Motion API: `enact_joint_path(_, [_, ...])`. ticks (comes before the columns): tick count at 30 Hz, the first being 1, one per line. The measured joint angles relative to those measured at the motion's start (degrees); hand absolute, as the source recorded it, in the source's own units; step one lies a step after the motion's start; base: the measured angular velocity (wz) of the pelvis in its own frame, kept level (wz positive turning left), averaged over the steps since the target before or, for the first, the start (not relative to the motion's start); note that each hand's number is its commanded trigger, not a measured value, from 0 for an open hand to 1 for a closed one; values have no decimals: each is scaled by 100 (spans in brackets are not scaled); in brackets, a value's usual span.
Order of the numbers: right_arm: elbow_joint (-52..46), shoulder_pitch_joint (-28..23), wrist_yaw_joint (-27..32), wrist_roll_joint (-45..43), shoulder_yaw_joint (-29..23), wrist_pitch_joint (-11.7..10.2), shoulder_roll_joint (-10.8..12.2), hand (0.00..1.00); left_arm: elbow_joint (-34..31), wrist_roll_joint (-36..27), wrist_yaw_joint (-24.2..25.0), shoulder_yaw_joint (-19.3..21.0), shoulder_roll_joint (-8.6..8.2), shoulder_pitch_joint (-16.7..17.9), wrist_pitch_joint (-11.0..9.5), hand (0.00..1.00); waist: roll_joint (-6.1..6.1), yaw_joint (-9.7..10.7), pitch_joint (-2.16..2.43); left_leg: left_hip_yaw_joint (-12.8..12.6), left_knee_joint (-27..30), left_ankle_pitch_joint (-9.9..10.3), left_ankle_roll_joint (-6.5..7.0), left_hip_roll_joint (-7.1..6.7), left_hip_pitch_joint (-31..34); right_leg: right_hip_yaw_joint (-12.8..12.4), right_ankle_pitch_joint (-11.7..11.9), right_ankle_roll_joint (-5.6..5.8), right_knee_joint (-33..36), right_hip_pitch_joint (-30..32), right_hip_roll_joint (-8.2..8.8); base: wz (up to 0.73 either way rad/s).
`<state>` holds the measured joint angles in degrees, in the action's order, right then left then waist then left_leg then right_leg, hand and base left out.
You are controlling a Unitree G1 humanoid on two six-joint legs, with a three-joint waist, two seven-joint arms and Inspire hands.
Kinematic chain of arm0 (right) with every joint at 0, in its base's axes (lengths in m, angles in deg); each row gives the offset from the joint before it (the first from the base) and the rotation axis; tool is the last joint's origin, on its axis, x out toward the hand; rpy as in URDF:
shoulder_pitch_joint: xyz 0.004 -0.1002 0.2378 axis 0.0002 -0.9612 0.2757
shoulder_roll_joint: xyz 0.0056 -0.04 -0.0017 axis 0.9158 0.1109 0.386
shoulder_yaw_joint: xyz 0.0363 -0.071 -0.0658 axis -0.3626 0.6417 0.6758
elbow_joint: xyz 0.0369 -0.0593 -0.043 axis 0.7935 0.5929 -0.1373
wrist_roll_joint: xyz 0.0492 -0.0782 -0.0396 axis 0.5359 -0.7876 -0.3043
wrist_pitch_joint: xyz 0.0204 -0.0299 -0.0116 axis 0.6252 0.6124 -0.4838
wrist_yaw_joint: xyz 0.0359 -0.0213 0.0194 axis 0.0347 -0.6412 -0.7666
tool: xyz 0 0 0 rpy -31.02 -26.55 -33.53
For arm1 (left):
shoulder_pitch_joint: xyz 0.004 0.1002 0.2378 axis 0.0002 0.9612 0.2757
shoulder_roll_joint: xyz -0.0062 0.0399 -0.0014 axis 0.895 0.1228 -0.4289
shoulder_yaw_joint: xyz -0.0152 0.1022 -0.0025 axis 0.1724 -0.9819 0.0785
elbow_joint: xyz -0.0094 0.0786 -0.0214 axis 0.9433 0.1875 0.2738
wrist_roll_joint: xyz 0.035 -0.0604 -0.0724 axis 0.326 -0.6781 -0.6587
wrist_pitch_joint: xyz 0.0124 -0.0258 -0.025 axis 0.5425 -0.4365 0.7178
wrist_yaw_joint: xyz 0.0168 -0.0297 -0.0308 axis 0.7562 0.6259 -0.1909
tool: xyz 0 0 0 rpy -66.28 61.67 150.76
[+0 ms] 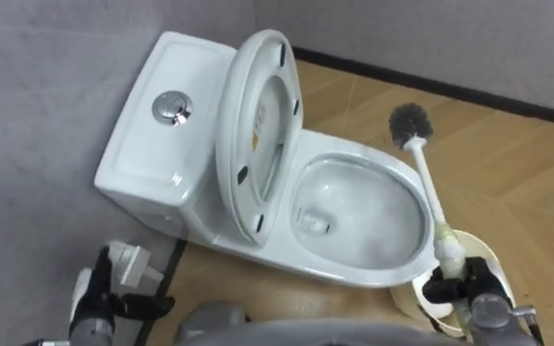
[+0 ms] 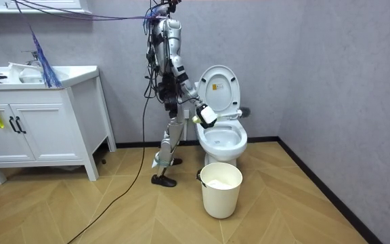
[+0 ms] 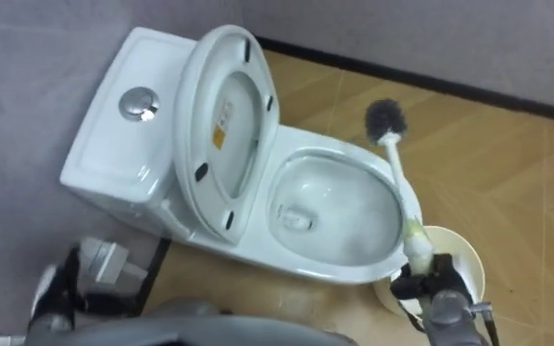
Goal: Brush toilet
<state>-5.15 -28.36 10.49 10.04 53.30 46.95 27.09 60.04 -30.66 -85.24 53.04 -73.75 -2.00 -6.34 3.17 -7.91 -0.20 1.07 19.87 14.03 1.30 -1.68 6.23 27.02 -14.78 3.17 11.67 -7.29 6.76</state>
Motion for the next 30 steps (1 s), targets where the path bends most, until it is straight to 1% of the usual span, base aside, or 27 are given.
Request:
enact_joint_path(1, [142, 32, 0, -193, -7, -96, -1, 100, -275, 266, -138, -4, 0, -21, -140, 0, -5, -9, -1, 38, -7, -27, 11, -8, 1, -8, 6, 11, -6, -16, 9, 15])
enact_joint_path(2, [282, 98, 0, -398, -7, -148, 9, 100, -470, 514, -197, -7, 1, -118, -208, 0, -10, -26, -1, 59, -6, -42, 15, -18, 8, 25, 11, 19, -7, -27, 14, 13])
enact_joint_path(5, [535, 136, 20, -802, 74, -180, 69, 100, -955, 764, -355, -52, -3, -163, -215, 0, 0, -44, -3, 92, -12, -56, 9, -14, 36, 101, 12, 23, -2, -29, 3, 7])
enact_joint_path(7, [764, 136, 24, -1041, 124, -191, 67, 100, -1063, 845, -467, -131, -1, -241, -215, 0, -30, -39, 3, 120, 2, -58, 3, -16, 104, 111, 12, 23, 1, 11, -5, 7])
enact_joint_path(10, [1100, 119, 20, -1339, 215, -194, 62, 100, -1180, 885, -669, -220, 3, -300, -295, 0, -85, -40, -5, 118, -2, -89, -4, -25, 184, 112, 12, 23, 0, 60, -9, 1])
enact_joint_path(11, [1205, 104, 1, -1460, 217, -177, 62, 100, -1307, 885, -727, -240, 6, -299, -311, 0, -94, -31, 0, 107, -2, -96, -9, -31, 212, 113, 12, 22, 0, 89, -11, 0])
enact_joint_path(13, [1213, 53, -40, -1616, 216, -136, 56, 100, -1517, 885, -789, -239, 23, -300, -369, 0, -94, -24, 0, 123, -7, -131, -16, -56, 226, 124, 12, 22, -1, 120, -7, 0])
enact_joint_path(14, [1247, 44, -60, -1707, 211, -143, 42, 100, -1641, 888, -791, -252, 27, -324, -395, 0, -110, -2, -10, 122, -7, -138, -16, -58, 227, 112, 12, 22, -1, 151, -4, 0])
enact_joint_path(16, [1352, 44, -68, -1815, 211, -145, 20, 100, -1779, 894, -794, -289, 28, -376, -431, 0, -136, 13, 0, 121, -11, -138, -16, -61, 232, 110, 12, 22, 0, 169, 2, 0])
enact_joint_path(19, [1500, 25, -177, -1937, 214, -134, -41, 100, -1841, 967, -902, -396, 69, -440, -461, 0, -184, 31, 20, 110, -18, -139, -12, -72, 227, 48, 12, 22, 1, 176, 14, 0])
enact_joint_path(21, [1586, 21, -220, -1986, 216, -125, -61, 100, -1840, 1058, -939, -468, 73, -444, -461, 0, -199, 39, 16, 105, -17, -142, -8, -79, 221, -27, 12, 22, 1, 175, 15, 0])
enact_joint_path(23, [1623, 16, -261, -2134, 238, -27, -72, 100, -1800, 1176, -979, -579, 77, -464, -460, 0, -180, 41, -5, 98, -18, -143, -7, -73, 223, -23, 12, 22, 1, 184, 16, 0])
enact_joint_path(24, [1634, 20, -268, -2163, 260, -13, -83, 100, -1788, 1178, -978, -606, 79, -472, -455, 0, -177, 34, -11, 98, -18, -143, -7, -72, 226, -26, 12, 22, 1, 189, 16, -5])
enact_joint_path(25, [1641, 23, -282, -2213, 293, -6, -126, 100, -1776, 1180, -980, -675, 88, -472, -451, 0, -157, 33, -27, 91, -21, -143, -7, -69, 236, -32, 12, 22, 6, 213, 17, -5])
enact_joint_path(27, [1632, 64, -288, -2368, 319, 40, -195, 100, -1715, 1198, -980, -790, 110, -473, -450, 0, -172, 35, -35, 89, -19, -143, -7, -28, 267, -36, 12, 22, 10, 251, 17, -6])
enact_joint_path(30, [1632, 125, -284, -2630, 318, 85, -241, 100, -1485, 1216, -978, -942, 163, -490, -448, 0, -158, 59, -44, 82, -1, -143, -7, -14, 300, -24, 12, 22, 14, 276, 9, 0])
